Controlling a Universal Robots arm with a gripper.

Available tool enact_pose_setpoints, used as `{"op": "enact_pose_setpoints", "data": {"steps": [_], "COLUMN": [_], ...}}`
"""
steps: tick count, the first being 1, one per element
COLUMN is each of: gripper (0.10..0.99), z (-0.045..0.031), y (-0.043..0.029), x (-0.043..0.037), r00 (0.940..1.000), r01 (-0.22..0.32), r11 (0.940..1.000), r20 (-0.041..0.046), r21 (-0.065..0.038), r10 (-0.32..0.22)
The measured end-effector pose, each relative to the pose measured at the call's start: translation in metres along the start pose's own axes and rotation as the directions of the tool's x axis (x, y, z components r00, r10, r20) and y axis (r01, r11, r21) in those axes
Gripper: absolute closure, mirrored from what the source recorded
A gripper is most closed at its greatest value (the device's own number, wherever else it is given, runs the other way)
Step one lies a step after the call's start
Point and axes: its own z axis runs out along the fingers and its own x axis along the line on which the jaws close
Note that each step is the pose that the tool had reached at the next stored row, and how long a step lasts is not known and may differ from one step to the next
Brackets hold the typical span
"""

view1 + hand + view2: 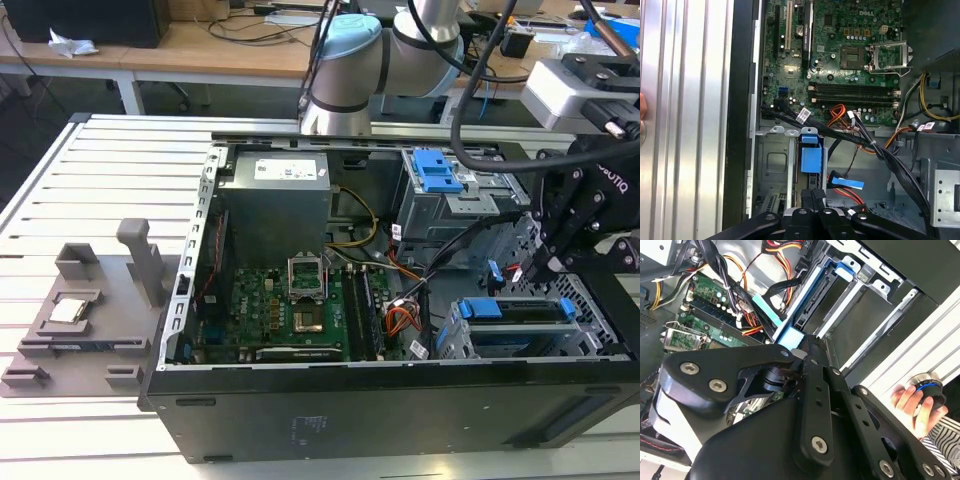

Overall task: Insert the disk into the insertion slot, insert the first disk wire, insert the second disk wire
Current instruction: 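Insert the disk into the insertion slot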

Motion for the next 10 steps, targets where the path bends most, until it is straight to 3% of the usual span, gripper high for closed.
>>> {"op": "enact_pose_setpoints", "data": {"steps": [10], "gripper": [0.980], "z": [0.0089], "y": [-0.0057], "x": [0.0002], "r00": [1.0000], "r01": [0.000], "r11": [1.0000], "r20": [0.0001], "r21": [-0.001], "r10": [0.000]}}
